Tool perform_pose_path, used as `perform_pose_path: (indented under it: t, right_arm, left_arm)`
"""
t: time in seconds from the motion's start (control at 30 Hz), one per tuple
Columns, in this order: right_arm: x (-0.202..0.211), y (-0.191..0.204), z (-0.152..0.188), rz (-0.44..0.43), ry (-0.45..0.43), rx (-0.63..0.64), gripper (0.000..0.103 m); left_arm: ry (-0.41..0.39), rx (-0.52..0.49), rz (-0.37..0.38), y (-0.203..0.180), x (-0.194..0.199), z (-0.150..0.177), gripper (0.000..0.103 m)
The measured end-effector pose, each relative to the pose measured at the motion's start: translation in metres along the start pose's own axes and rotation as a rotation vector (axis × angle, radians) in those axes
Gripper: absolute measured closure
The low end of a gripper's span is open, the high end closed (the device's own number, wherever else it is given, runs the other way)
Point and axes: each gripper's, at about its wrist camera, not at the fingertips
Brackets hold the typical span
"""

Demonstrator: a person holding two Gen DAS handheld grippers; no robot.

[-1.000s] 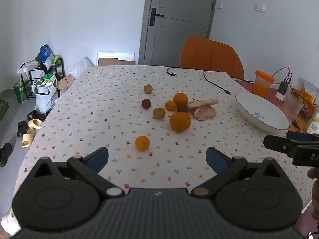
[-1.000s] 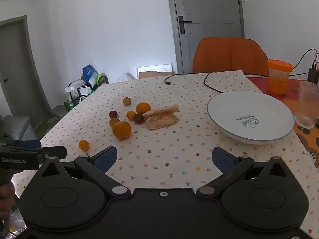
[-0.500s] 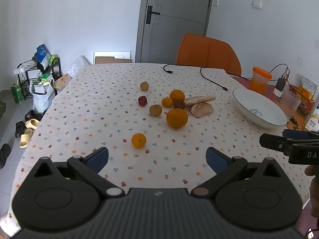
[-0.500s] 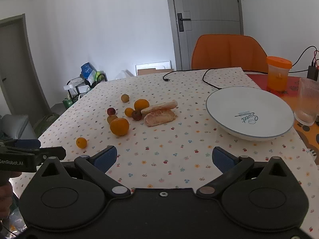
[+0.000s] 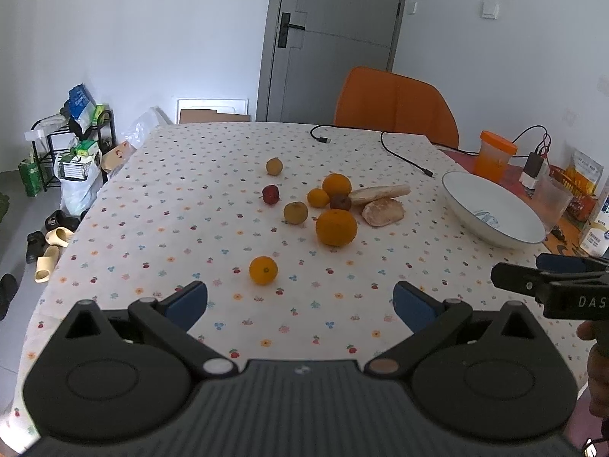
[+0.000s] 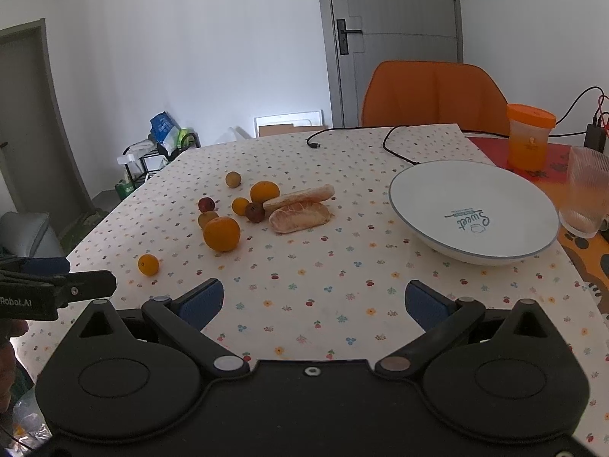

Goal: Organize fruits

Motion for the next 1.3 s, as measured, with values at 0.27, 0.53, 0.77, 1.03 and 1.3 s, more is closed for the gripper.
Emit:
perform_pose_path:
  t: [0.27,0.53,0.77,1.03,1.3]
  right_arm:
    - [-0.0004,-0.0001,0.0015,-0.003,0.002,0.000,0.000]
    - [0.0011,0.0021,0.0005,-0.001,-0.002,0.008,0.000]
    - [0.0005,0.0031,-0.0005,-0.003,0.001,0.011,0.000]
    - [0.0005,0.0059,-0.0009,-0.004,-0.001,0.012,0.000]
    - [-0.0003,0.0069,-0.0021,-0.009,-0.003,0.012,0.000]
  left_arm:
    - [0.000,0.001,-0.001,0.0000,-0.0011,-0.0005,0.000]
    - [-0.006,0.007,-0.004,0.0020,0.0004,0.0004,0.000]
    - [-0.007,0.006,-0.003,0.0027,0.0006,0.0005,0.000]
    - [-0.012,0.005,-0.002,0.0025,0.0008,0.0010,0.000]
    - [-0.025,0.015,-0.005,0.0048,0.0007,0.0018,0.000]
Point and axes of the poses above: each gripper's, at about its wrist camera, not at the fingertips, and x roughly against the way its jaws point, y to its left, z to its underside, and after that the axes turned 10 degrees about y, right-handed
